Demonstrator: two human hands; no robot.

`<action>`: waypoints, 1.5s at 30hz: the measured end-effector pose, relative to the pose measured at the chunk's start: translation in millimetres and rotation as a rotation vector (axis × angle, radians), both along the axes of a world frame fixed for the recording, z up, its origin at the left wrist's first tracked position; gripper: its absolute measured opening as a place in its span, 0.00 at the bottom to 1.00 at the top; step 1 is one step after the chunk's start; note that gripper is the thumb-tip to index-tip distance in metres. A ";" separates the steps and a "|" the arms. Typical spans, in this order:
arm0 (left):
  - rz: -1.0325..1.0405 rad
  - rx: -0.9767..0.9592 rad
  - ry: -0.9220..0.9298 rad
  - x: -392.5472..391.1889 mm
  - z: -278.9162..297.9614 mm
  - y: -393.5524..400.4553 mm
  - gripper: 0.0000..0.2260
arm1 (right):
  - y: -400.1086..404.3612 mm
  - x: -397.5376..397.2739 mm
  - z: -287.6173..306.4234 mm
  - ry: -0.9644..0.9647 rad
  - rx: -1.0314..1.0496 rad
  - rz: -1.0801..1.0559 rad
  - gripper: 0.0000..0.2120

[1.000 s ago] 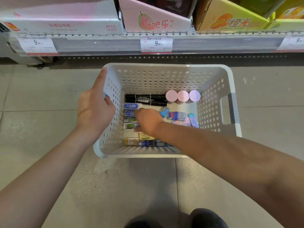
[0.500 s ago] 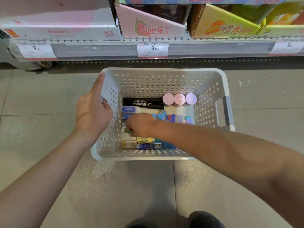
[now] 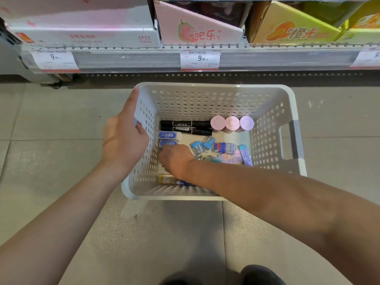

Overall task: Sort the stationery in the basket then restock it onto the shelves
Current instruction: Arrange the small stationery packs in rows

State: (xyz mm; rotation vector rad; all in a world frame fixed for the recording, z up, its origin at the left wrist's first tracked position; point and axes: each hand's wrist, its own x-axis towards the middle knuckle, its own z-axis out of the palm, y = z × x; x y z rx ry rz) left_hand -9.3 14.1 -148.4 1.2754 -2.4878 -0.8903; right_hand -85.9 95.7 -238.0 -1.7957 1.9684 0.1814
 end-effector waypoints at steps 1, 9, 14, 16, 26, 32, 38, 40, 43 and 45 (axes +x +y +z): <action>0.000 -0.001 0.000 0.0 0.8 0.7 0.32 | 0.1 0.1 -0.2 -0.015 0.003 -0.007 0.10; -0.016 -0.004 0.003 0.3 3.6 1.1 0.32 | -0.7 -36.6 27.2 -0.435 -0.015 -0.371 0.18; -0.017 0.009 0.013 0.1 3.4 1.3 0.31 | 1.6 -59.9 29.8 -0.657 0.059 -0.652 0.11; -0.016 0.012 0.015 -0.1 3.0 0.9 0.31 | 4.2 -62.9 26.1 -0.669 0.051 -0.779 0.15; -0.029 0.006 0.019 0.8 -0.4 -1.2 0.31 | -0.4 -24.2 -0.1 -1.061 0.479 -1.264 0.04; -0.022 -0.008 0.011 0.9 -1.5 -1.4 0.32 | -4.1 -15.2 -15.2 -0.922 0.402 -1.170 0.12; -0.023 -0.008 0.016 1.1 -1.5 -1.0 0.31 | -4.7 -21.6 -18.1 -0.669 0.305 -1.008 0.13; -0.022 -0.003 0.020 1.1 -0.9 -0.3 0.31 | -4.9 -19.9 -19.0 -0.532 0.311 -0.905 0.14; -0.028 0.002 0.025 0.6 -1.1 -0.2 0.31 | -5.0 -14.9 -17.7 -0.308 0.287 -0.767 0.13; -0.027 0.004 0.023 0.3 -1.2 -0.6 0.31 | -6.5 -16.5 -14.4 -0.286 0.300 -0.689 0.16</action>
